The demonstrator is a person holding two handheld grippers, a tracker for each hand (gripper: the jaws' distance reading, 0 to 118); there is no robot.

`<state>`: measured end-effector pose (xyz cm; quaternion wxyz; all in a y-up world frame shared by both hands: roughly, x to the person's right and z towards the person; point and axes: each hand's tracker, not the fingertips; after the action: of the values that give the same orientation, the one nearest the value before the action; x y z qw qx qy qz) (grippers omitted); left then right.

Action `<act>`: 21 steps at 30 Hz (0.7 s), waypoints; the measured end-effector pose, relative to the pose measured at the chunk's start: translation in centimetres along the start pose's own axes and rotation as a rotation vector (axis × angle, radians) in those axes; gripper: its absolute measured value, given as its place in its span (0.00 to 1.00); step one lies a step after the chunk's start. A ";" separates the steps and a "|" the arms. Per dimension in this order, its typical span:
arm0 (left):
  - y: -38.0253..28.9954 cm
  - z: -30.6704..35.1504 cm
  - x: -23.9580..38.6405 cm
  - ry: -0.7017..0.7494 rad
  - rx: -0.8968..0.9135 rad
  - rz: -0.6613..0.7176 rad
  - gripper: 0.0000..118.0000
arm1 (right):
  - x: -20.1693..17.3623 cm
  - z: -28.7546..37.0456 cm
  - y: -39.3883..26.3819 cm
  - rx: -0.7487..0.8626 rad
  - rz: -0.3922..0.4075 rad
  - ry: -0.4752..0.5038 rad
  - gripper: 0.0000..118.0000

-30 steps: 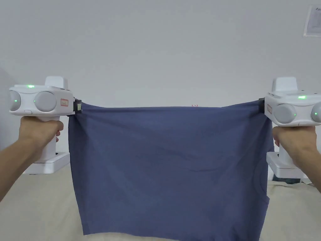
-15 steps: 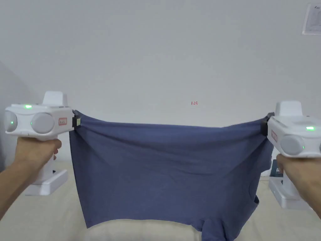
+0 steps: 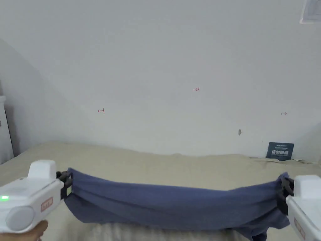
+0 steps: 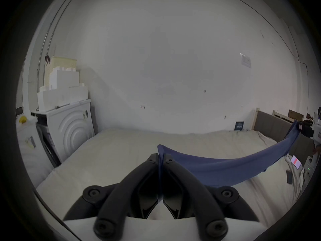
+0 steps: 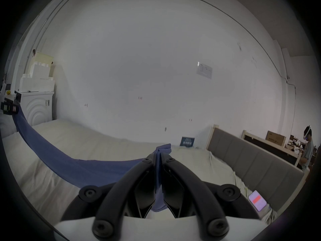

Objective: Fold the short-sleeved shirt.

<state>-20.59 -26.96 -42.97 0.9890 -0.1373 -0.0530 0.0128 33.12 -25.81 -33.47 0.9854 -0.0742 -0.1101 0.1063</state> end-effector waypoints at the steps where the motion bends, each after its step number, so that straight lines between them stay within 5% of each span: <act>1: -1.6 0.8 -0.2 0.006 -0.003 0.014 0.00 | -0.1 1.2 -1.4 -0.010 0.000 0.004 0.03; 17: -23.8 14.7 0.0 0.018 -0.345 -0.011 0.00 | -4.5 16.1 -22.8 -0.390 -0.064 -0.024 0.03; 21: -27.2 14.8 -0.5 0.024 -0.441 0.005 0.00 | -5.1 16.6 -25.9 -0.474 -0.009 -0.013 0.03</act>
<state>-22.41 -49.18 -21.42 0.9356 -0.3506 -0.0424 0.0015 29.36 -49.96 -14.10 0.9402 -0.3023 -0.1384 0.0736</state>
